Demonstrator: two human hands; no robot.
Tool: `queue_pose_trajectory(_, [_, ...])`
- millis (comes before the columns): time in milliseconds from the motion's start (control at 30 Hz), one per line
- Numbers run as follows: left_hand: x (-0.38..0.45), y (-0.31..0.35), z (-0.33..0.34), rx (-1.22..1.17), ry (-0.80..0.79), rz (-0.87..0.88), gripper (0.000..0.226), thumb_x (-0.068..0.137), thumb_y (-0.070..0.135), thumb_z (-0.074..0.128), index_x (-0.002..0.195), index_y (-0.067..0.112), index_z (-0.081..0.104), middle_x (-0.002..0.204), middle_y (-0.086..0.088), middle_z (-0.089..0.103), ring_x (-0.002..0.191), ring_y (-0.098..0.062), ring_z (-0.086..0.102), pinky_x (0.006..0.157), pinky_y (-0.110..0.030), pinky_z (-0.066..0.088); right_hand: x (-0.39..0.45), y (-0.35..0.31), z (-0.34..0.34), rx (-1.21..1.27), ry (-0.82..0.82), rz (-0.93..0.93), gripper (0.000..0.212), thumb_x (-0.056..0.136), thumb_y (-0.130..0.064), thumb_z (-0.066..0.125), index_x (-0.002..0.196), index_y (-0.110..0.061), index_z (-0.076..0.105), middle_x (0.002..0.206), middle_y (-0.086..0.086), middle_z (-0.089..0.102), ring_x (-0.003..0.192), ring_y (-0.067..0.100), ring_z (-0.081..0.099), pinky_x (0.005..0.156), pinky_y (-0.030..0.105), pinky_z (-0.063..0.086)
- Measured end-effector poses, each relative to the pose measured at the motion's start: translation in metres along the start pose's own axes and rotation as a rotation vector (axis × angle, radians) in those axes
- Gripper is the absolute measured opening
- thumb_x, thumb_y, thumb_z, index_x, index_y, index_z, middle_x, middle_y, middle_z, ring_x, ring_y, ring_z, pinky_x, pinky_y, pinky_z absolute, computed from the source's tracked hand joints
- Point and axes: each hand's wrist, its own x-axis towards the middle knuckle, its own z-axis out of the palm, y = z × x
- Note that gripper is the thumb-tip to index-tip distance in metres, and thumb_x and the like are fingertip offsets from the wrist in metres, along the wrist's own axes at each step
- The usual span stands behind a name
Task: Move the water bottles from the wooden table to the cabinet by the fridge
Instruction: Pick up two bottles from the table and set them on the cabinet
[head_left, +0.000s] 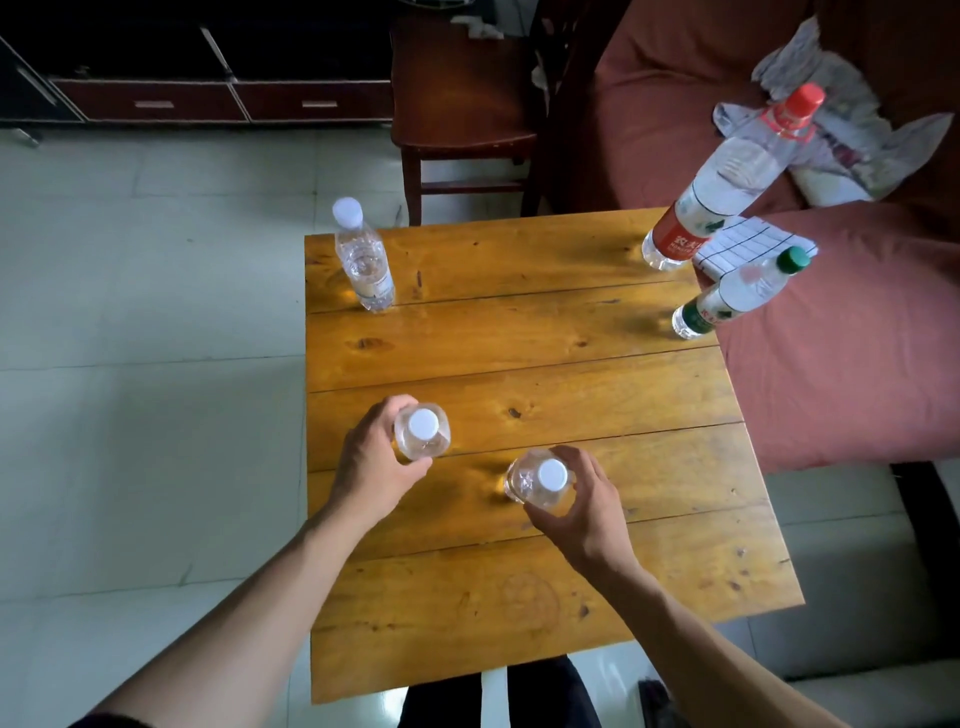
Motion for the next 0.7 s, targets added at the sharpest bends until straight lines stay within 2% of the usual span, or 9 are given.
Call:
queue_pose_trajectory(133, [-0.006,-0.005,0.004,0.016,0.026,0.032,0.068,0.062,0.017,0.093,0.118,0.025,0.056,0.113,0.008,0.063,0.103,-0.013,0.056,0.079,-0.029,0.051,0.005,0.001,-0.003,0.0,0.009,-0.017,0.064,0.065,-0.026,0.084,0.123,-0.024,0.058,0.114,-0.012,0.062,0.102,0.007,0.058,0.082,0.02,0.048])
queue_pose_trajectory(200, [-0.012,-0.008,0.007,0.021,0.02,0.05,0.069,0.062,0.018,0.093,0.119,0.024,0.056,0.112,0.009,0.061,0.104,-0.011,0.054,0.078,-0.024,0.049,0.007,0.002,-0.005,-0.003,0.018,-0.029,0.064,0.064,-0.027,0.085,0.122,-0.024,0.059,0.113,-0.012,0.064,0.101,0.007,0.059,0.084,0.026,0.052])
queue_pose_trajectory(267, [-0.019,-0.01,0.011,0.024,0.003,0.069,0.069,0.061,0.019,0.093,0.119,0.025,0.056,0.112,0.011,0.059,0.104,-0.01,0.053,0.079,-0.025,0.05,0.009,0.003,-0.007,-0.011,0.024,-0.044,0.063,0.063,-0.026,0.086,0.121,-0.024,0.06,0.112,-0.012,0.065,0.1,0.008,0.06,0.084,0.028,0.052])
queue_pose_trajectory(367, [-0.028,-0.01,0.017,0.031,-0.046,0.099,0.069,0.061,0.022,0.093,0.117,0.03,0.053,0.111,0.009,0.061,0.103,-0.012,0.056,0.083,-0.036,0.056,0.012,0.003,-0.012,-0.02,0.004,-0.073,0.062,0.064,-0.024,0.087,0.12,-0.024,0.06,0.111,-0.012,0.064,0.1,0.008,0.059,0.086,0.027,0.051])
queue_pose_trajectory(500, [-0.039,-0.006,0.025,0.028,-0.079,0.14,0.064,0.062,0.023,0.092,0.114,0.025,0.055,0.11,0.007,0.061,0.1,-0.012,0.058,0.081,-0.033,0.056,0.016,0.004,-0.013,-0.044,-0.042,-0.116,0.062,0.064,-0.026,0.086,0.12,-0.027,0.058,0.11,-0.014,0.064,0.099,0.008,0.059,0.085,0.03,0.053])
queue_pose_trajectory(567, [-0.041,-0.003,0.028,0.016,-0.081,0.15,0.064,0.061,0.025,0.092,0.113,0.025,0.054,0.108,0.009,0.06,0.098,-0.01,0.057,0.078,-0.029,0.055,0.017,0.004,-0.013,-0.044,-0.048,-0.118,0.064,0.064,-0.027,0.085,0.122,-0.027,0.057,0.111,-0.014,0.063,0.098,0.005,0.058,0.084,0.026,0.052])
queue_pose_trajectory(700, [-0.041,-0.005,0.033,-0.001,-0.091,0.134,0.068,0.063,0.028,0.091,0.117,0.029,0.05,0.112,0.012,0.058,0.102,-0.008,0.056,0.081,-0.028,0.055,0.016,0.006,-0.007,0.009,-0.069,-0.085,0.068,0.064,-0.027,0.088,0.123,-0.028,0.055,0.114,-0.015,0.061,0.101,0.001,0.056,0.082,0.007,0.041])
